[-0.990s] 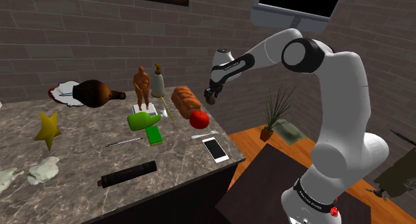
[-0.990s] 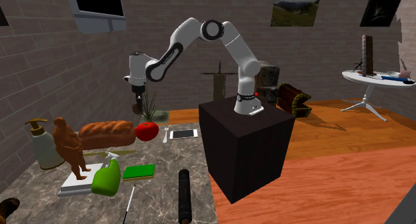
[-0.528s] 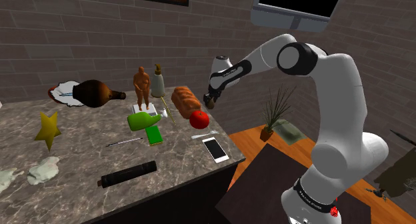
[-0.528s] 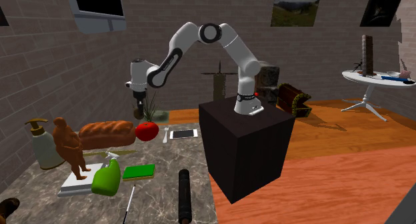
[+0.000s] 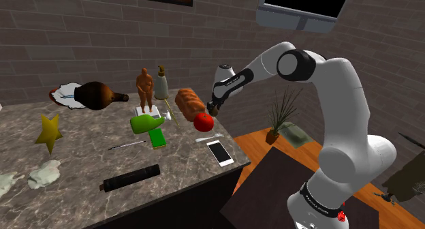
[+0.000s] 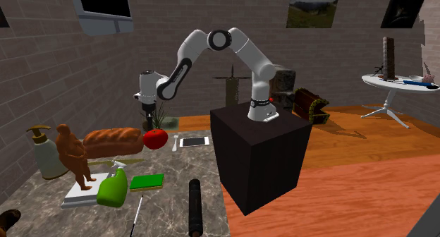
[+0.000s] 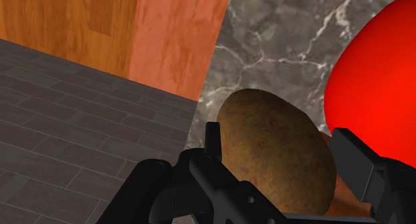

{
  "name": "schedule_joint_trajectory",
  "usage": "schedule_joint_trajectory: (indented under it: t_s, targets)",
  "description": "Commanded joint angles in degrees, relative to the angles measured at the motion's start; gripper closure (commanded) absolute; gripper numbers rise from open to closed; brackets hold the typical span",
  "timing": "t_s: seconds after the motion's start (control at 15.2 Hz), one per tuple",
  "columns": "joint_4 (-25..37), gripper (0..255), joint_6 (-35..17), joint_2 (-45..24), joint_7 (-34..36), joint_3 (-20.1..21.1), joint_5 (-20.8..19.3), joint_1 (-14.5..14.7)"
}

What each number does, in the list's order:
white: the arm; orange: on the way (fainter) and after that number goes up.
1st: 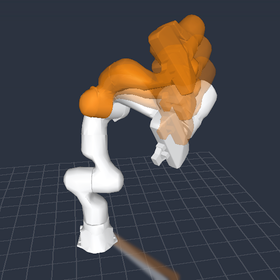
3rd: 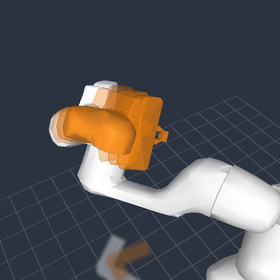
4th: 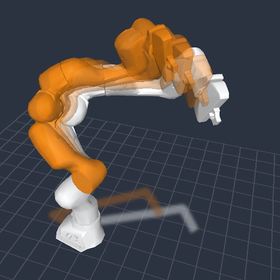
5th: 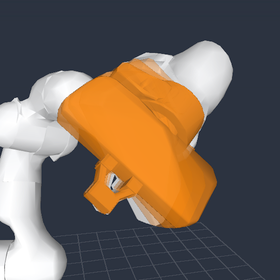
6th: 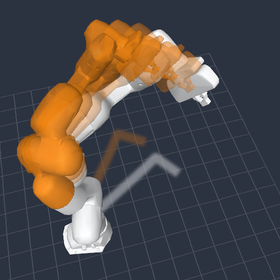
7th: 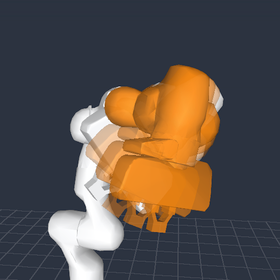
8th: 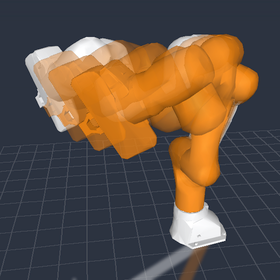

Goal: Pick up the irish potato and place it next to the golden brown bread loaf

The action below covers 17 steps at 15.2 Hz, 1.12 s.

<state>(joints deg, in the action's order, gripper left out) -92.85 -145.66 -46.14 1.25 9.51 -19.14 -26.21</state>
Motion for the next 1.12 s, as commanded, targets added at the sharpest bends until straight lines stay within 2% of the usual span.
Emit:
schedule_joint_trajectory:
  t_s: [0.0,0.53,0.99,1.06]
  targets:
    - [0.2,255,-0.9,-1.1,0.3,-0.3,-0.3,0.2]
    - [2.4,255,-3.7,-6.0,1.0,-1.4,-1.1,1.0]
    - [2.4,255,-3.7,-6.0,1.0,-1.5,-1.0,1.1]
    - [1.8,0,-4.1,-5.7,1.0,-1.5,-1.0,0.9]
